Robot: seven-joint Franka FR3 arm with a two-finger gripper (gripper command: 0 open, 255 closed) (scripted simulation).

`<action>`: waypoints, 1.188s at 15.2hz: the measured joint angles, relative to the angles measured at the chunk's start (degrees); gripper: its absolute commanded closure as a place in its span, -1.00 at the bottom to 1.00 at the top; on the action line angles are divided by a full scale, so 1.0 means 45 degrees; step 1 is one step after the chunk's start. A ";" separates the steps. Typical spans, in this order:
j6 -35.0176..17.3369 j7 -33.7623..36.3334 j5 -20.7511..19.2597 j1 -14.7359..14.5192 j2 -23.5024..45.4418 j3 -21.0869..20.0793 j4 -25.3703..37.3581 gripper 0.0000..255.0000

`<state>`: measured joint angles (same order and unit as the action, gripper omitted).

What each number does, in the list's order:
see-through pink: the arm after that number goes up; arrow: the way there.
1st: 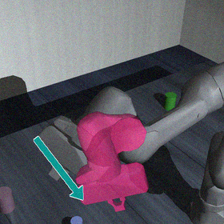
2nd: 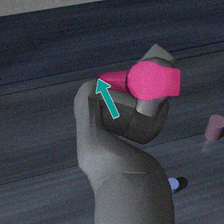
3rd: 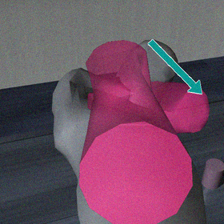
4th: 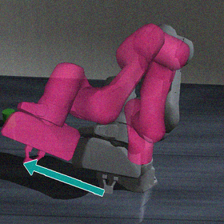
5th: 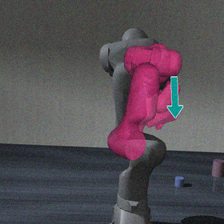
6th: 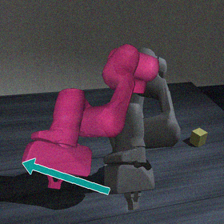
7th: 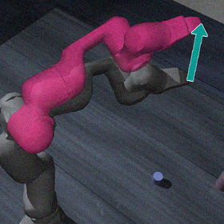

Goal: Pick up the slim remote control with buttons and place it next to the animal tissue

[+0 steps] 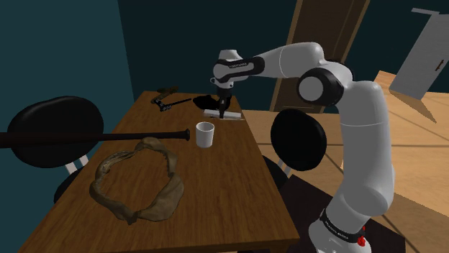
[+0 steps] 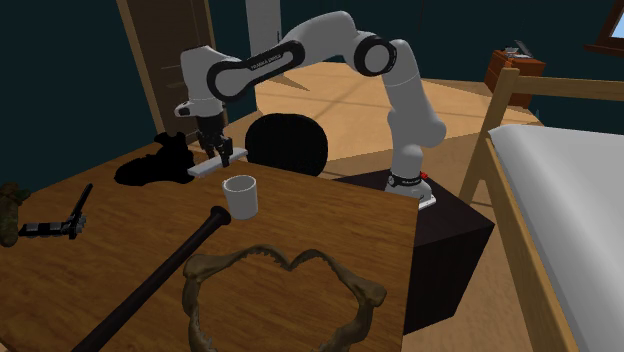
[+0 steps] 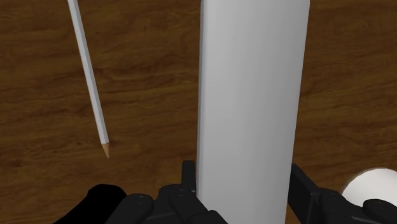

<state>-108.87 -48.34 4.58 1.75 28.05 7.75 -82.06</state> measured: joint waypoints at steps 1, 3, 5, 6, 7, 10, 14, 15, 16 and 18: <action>-0.0139 0.0012 0.0004 -0.0014 0.0023 -0.0007 -0.0117 1.00; -0.0440 -0.0031 0.0023 0.0002 0.0088 -0.0009 -0.0354 1.00; -0.0704 -0.0034 0.0042 -0.0002 0.0231 -0.0022 -0.0475 1.00; -0.0873 -0.0055 0.0052 0.0006 0.0261 -0.0023 -0.0617 1.00; -0.1037 -0.0053 0.0053 -0.0007 0.0244 -0.0025 -0.0800 1.00; -0.1447 -0.0080 0.0085 0.0000 0.0441 -0.0042 -0.1011 1.00; -0.1956 -0.0092 0.0123 -0.0006 0.0677 -0.0068 -0.1287 1.00; -0.1986 -0.0097 0.0126 -0.0004 0.0698 -0.0069 -0.1297 1.00; -0.1999 -0.0100 0.0128 -0.0002 0.0702 -0.0069 -0.1303 1.00; -0.2008 -0.0102 0.0129 0.0000 0.0707 -0.0069 -0.1305 1.00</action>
<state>-117.91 -48.79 5.16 1.75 31.23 7.44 -87.93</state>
